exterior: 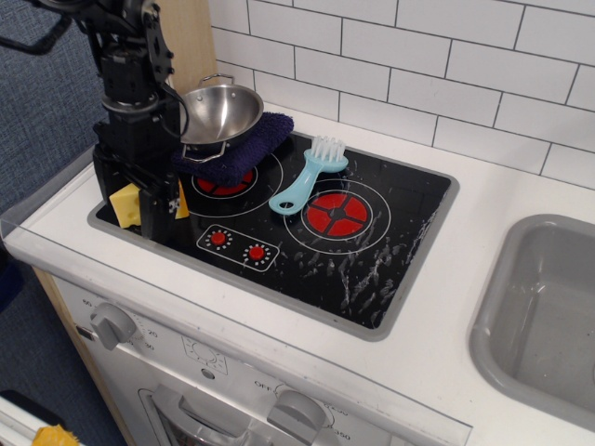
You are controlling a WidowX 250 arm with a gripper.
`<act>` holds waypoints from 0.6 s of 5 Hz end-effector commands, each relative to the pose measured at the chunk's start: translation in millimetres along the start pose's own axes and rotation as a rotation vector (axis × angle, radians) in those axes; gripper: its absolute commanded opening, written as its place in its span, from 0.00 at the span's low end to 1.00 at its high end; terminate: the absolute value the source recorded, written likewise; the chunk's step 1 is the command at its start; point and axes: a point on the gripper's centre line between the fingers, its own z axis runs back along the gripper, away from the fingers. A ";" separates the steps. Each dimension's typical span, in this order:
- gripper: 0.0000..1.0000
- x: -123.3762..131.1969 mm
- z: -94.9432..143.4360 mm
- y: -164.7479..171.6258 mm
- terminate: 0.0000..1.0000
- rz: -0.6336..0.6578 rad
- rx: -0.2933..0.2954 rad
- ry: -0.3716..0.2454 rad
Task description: Move the cheese to the right of the blue brush.
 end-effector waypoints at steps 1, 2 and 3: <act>0.00 0.9 11.4 1.6 0.00 0.003 0.036 -0.023; 0.00 -4.3 19.4 0.4 0.00 0.009 0.030 -0.058; 0.00 -20.5 41.0 -1.6 0.00 0.041 -0.027 -0.149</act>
